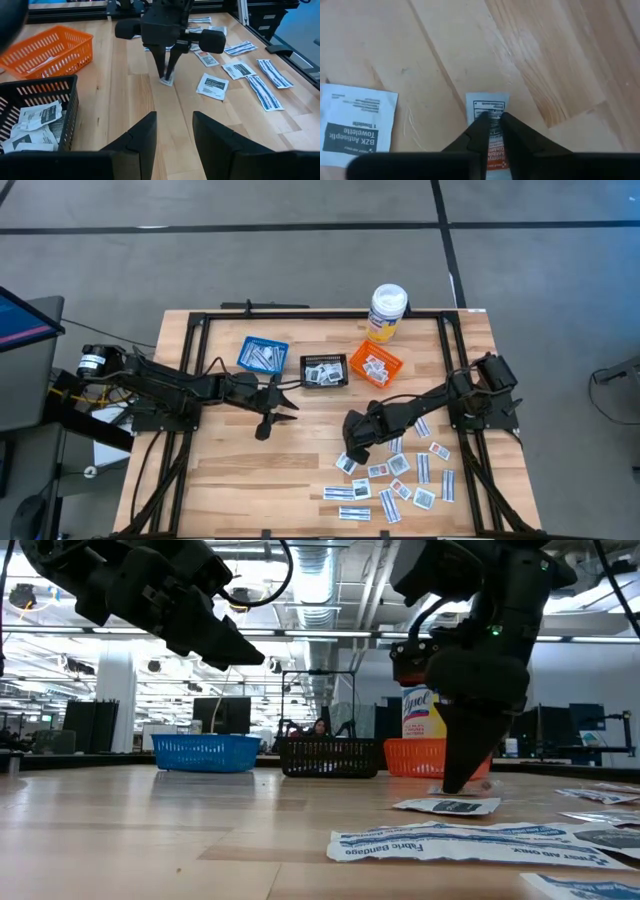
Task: Pick & Place First Aid Supplies
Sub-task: Put the ointment pack into the orange bin
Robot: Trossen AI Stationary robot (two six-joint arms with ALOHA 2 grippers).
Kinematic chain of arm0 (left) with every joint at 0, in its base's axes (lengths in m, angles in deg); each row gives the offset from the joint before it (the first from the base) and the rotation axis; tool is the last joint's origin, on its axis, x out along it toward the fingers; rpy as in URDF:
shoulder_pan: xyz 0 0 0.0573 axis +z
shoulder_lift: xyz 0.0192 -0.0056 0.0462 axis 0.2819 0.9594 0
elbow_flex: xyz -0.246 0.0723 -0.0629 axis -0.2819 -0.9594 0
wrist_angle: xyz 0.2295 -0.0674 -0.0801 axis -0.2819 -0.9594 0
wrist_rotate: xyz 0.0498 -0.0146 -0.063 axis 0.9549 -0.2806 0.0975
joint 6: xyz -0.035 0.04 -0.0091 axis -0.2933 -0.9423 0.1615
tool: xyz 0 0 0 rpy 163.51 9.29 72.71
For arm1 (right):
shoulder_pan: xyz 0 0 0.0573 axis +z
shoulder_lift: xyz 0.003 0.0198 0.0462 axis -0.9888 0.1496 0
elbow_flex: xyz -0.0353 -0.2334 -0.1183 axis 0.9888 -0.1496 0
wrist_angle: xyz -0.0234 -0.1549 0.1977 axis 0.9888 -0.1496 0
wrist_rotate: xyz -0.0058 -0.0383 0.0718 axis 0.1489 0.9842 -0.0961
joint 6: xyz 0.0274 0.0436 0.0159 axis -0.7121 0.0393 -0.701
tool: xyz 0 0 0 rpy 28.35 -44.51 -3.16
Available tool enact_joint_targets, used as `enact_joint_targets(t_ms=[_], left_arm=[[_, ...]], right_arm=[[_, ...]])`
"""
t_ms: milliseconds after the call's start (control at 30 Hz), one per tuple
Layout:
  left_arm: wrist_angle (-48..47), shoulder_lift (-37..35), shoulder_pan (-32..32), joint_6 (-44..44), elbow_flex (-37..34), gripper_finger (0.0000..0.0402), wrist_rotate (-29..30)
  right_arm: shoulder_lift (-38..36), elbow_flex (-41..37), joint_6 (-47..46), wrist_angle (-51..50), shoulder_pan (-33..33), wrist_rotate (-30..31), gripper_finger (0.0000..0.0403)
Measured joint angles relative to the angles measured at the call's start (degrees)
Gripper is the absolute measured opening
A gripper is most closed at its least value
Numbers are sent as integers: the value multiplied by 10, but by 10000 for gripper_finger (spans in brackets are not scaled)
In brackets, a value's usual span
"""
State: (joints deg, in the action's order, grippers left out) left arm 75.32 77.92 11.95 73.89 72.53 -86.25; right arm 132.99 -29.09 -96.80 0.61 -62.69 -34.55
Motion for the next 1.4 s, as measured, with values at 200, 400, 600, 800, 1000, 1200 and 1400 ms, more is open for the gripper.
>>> enact_joint_targets(t_ms=[200, 400, 600, 800, 1000, 1200, 1400], left_arm=[[0, 0, 0, 0, 0, 126, 0], [0, 0, 0, 0, 0, 126, 0], [-1, 0, 0, 2, 0, 126, 0], [-3, 0, 0, 2, 0, 126, 0], [-4, 0, 0, 2, 0, 126, 0], [-4, 0, 0, 2, 0, 126, 0], [-4, 0, 0, 2, 0, 126, 0]], right_arm=[[1, 0, 25, 2, -8, -3, 7], [-3, 11, 60, -6, -8, 4, 12], [-24, 54, 148, -49, -10, 62, 4], [-91, 64, 150, -114, -41, 217, 8], [-149, 65, 98, -180, -119, 341, 8], [-144, 61, 54, -229, -224, 287, 9], [-87, 61, 77, -221, -290, 248, 16]])
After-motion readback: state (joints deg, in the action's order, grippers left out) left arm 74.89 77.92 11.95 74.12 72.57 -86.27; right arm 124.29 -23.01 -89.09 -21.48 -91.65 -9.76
